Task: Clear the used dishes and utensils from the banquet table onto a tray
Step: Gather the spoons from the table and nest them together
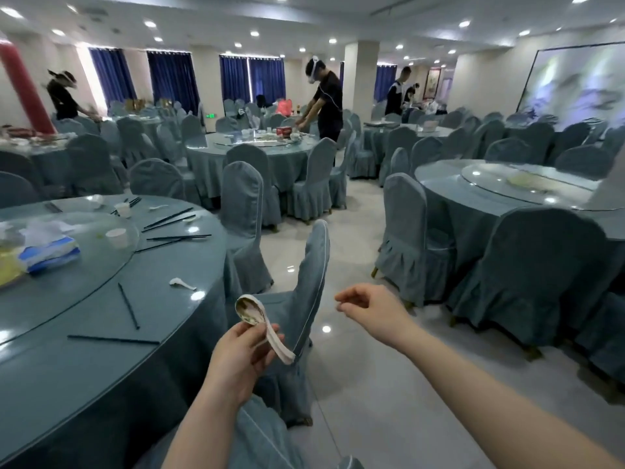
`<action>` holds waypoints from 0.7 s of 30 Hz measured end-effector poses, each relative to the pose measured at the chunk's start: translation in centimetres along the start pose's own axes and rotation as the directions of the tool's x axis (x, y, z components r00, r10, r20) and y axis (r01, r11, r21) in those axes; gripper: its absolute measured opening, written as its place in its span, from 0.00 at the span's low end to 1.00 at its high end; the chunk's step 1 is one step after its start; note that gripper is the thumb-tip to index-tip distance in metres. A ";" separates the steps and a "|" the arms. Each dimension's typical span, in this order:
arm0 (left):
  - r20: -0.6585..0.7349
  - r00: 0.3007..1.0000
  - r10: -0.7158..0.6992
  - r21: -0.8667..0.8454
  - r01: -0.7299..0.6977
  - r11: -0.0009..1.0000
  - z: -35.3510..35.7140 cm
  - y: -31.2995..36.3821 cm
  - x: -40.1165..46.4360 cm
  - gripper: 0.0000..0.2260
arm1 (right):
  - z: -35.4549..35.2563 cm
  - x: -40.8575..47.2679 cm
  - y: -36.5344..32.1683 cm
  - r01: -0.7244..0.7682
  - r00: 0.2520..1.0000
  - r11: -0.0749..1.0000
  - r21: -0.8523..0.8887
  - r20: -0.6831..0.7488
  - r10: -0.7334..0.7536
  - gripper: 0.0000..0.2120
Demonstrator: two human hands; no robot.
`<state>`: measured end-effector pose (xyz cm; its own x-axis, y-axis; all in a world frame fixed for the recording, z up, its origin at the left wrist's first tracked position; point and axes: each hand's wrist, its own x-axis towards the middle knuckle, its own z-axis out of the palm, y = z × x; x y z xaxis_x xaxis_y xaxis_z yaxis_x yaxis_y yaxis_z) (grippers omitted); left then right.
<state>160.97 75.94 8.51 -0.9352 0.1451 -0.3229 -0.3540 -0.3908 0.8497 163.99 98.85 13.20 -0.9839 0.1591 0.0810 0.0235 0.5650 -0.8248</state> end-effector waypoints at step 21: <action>-0.392 0.908 0.148 -0.001 -0.161 0.987 13.9 -6.1 14.9 0.04 | -9.3 19.6 13.7 0.156 0.942 0.975 0.156 0.273 -0.194 0.10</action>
<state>149.16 93.11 4.28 -0.9003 -0.2828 -0.3309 -0.1986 -0.4098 0.8903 146.66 117.27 8.68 -0.9800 -0.1809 0.0833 -0.1578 0.4497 -0.8791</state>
